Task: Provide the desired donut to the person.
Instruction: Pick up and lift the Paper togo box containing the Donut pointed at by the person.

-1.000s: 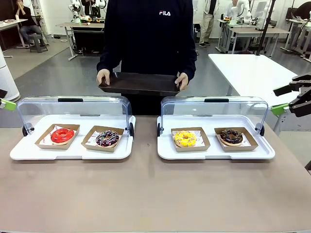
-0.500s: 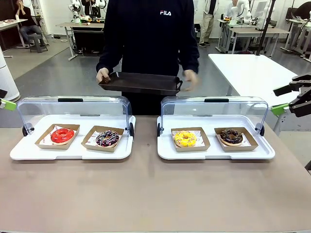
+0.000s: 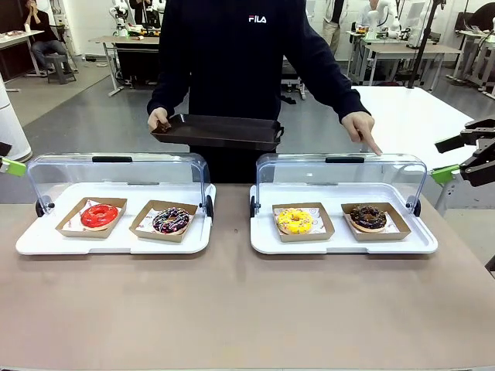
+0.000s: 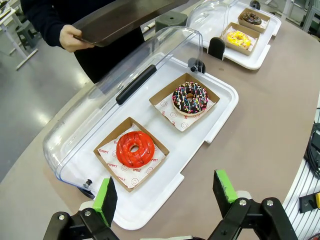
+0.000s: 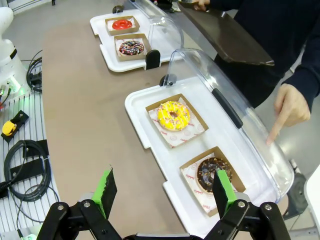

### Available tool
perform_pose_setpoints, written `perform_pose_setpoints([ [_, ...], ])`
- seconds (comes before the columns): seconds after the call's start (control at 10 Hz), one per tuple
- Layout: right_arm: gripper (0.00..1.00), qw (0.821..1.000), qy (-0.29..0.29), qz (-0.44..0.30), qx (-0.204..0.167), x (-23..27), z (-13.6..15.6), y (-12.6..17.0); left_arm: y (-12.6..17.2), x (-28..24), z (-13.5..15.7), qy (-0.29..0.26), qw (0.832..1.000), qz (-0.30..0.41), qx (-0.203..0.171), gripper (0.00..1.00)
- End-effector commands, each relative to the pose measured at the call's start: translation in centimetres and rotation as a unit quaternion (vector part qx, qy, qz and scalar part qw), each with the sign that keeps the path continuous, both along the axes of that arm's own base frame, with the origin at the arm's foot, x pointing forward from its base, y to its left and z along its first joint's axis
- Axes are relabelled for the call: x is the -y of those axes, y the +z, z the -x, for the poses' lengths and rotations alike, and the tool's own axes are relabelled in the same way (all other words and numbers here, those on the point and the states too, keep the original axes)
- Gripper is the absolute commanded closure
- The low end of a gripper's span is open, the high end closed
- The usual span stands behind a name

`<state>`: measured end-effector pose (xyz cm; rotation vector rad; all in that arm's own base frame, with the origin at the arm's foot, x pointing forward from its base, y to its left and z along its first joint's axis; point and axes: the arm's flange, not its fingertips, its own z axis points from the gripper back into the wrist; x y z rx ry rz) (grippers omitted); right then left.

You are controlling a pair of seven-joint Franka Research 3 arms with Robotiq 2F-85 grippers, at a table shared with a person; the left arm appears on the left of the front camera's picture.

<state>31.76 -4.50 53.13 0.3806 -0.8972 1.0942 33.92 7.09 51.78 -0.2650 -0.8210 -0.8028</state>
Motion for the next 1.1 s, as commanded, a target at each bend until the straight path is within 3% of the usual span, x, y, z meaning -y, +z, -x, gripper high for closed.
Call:
perform_pose_setpoints([
  [0.0,0.00,1.000,0.010,-0.011,0.005,0.05,-0.15,-0.04,-0.05,-0.08,-0.03,-0.001,1.000,0.001,0.000,0.00],
  [1.0,0.00,1.000,0.010,-0.011,0.005,0.05,-0.15,-0.04,-0.05,-0.08,-0.03,-0.001,1.000,0.001,0.000,0.00],
])
